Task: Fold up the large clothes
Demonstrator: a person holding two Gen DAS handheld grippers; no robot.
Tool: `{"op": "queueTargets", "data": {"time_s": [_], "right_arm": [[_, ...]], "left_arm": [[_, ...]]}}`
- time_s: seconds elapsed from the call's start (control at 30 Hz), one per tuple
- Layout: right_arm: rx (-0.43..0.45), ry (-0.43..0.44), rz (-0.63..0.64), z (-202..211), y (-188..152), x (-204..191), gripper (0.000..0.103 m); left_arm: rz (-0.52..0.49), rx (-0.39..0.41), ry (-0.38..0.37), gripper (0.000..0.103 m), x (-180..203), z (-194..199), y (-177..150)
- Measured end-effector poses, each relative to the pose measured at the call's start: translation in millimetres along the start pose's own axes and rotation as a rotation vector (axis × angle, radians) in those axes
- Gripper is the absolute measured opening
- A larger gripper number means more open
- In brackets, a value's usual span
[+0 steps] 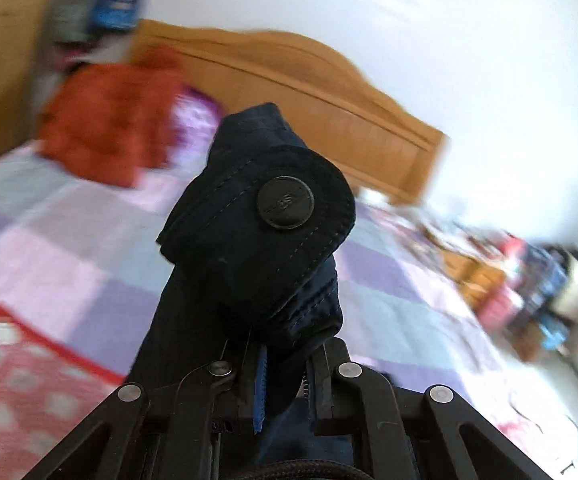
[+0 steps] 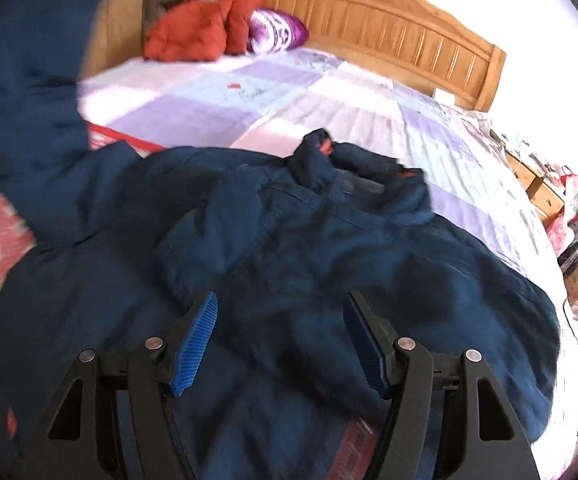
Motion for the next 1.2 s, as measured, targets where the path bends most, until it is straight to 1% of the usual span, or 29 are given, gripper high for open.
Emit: {"op": "queueTargets", "data": {"time_s": [0.07,0.1,0.17,0.27,0.33,0.43,0.47,0.53,0.63,0.67,0.73,0.77,0.8,0.87,0.93,1.0,1.03,1.07,1.1,1.13,1.17,1.2], "right_arm": [[0.007,-0.012,-0.046,26,-29,22,0.069],[0.002,-0.023,-0.067,34,-40,32,0.069],[-0.019,-0.043,-0.127,50,-68,57,0.069],[-0.061,-0.08,-0.237,69,-113,102,0.069],[-0.086,-0.114,-0.29,79,-141,134,0.069],[-0.113,-0.157,-0.314,86,-164,164,0.069],[-0.118,-0.16,-0.321,88,-170,173,0.069],[-0.11,-0.142,-0.345,90,-176,187,0.069],[-0.075,-0.075,-0.388,88,-171,197,0.069],[-0.05,-0.017,-0.425,84,-164,200,0.07],[-0.028,0.043,-0.481,76,-150,205,0.073],[-0.015,0.082,-0.518,70,-140,207,0.076],[0.0,0.12,-0.557,65,-128,210,0.077],[0.009,0.153,-0.601,58,-113,211,0.078],[0.005,0.168,-0.616,52,-91,209,0.082],[0.01,0.181,-0.603,53,-78,203,0.085],[0.006,0.181,-0.581,53,-71,196,0.088],[-0.002,0.182,-0.573,52,-69,194,0.091],[-0.019,0.19,-0.567,48,-64,186,0.093],[-0.03,0.205,-0.575,44,-61,180,0.094],[-0.044,0.226,-0.601,38,-59,177,0.094],[-0.049,0.248,-0.636,33,-55,173,0.095]], "left_arm": [[-0.056,-0.062,-0.055,0.009,46,-26,-33],[-0.078,-0.089,-0.07,0.009,62,-36,-49],[-0.13,-0.155,-0.099,0.009,98,-63,-90],[-0.197,-0.276,-0.114,0.009,136,-108,-171],[-0.228,-0.352,-0.096,0.009,145,-134,-221],[-0.274,-0.444,-0.039,0.008,143,-164,-292],[-0.291,-0.456,-0.028,0.008,145,-167,-309],[-0.354,-0.445,-0.005,0.008,149,-166,-338],[-0.39,-0.437,0.004,0.008,149,-159,-358],[-0.411,-0.427,0.006,0.009,148,-155,-361],[-0.465,-0.401,0.016,0.01,151,-152,-364],[-0.488,-0.394,0.017,0.01,156,-155,-369],[-0.516,-0.386,0.02,0.011,157,-150,-371],[-0.535,-0.374,0.016,0.012,155,-149,-367],[-0.511,-0.357,-0.009,0.012,151,-141,-360],[-0.457,-0.352,-0.045,0.017,142,-124,-350],[-0.427,-0.353,-0.066,0.02,136,-113,-346],[-0.412,-0.351,-0.076,0.028,131,-106,-345],[-0.405,-0.331,-0.078,0.038,125,-92,-342],[-0.409,-0.32,-0.077,0.043,120,-87,-341],[-0.413,-0.322,-0.078,0.047,116,-83,-341],[-0.408,-0.335,-0.079,0.047,110,-78,-341]]}}
Point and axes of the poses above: each gripper's, at about its wrist camera, not at the fingertips, and z roughly against the way its jaws point, x to its right, y to its top, the point moved 2 cm from there along -z, roughly the way its jaws point, and after that the axes turned 14 degrees about z, right-handed, at the moved point
